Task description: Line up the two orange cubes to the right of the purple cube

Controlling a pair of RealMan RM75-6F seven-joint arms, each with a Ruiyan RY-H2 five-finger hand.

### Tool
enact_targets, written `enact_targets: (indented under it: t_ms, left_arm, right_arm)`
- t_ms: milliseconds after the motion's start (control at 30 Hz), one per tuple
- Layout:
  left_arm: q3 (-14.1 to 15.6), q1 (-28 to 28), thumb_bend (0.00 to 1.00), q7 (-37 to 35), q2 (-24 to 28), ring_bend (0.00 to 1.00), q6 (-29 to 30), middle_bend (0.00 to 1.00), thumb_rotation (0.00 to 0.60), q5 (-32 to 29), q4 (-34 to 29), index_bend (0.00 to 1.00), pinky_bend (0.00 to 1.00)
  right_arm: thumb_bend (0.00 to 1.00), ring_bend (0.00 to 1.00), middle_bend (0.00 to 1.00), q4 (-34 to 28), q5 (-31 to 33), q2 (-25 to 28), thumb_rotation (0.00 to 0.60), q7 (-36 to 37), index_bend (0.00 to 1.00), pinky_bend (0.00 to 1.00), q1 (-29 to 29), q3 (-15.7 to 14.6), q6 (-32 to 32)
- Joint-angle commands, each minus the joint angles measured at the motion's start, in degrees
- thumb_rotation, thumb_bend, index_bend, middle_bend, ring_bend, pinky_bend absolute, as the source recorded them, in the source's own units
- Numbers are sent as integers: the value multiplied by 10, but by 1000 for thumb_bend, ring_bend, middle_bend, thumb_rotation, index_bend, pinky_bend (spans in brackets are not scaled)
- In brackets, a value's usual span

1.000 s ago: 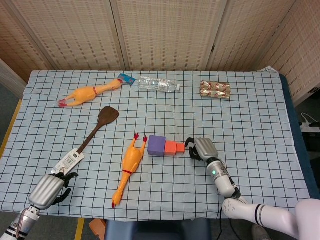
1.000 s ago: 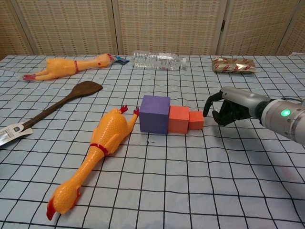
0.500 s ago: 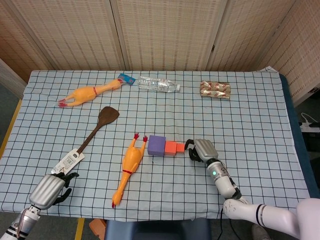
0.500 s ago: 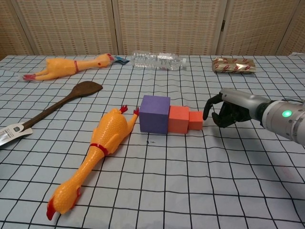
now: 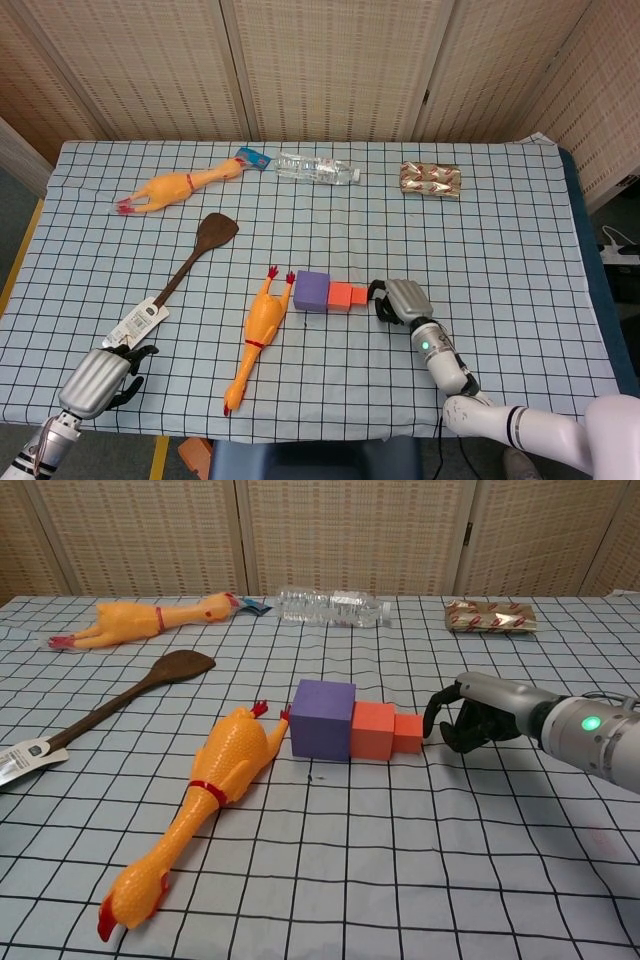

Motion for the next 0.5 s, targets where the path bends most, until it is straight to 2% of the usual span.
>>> enact_targets:
  t_ms: [33, 500]
  left_arm:
    - [0, 0, 433, 0, 0, 459, 0, 564, 600, 0, 0, 307, 640]
    - [0, -1, 432, 1, 1, 459, -1, 565, 600, -1, -1, 308, 640]
  right_arm:
    - [623, 1000, 975, 2, -2, -2, 600, 3, 451, 991, 1, 0, -1]
    - [623, 1000, 976, 17, -12, -9, 600, 21, 451, 991, 5, -2, -13]
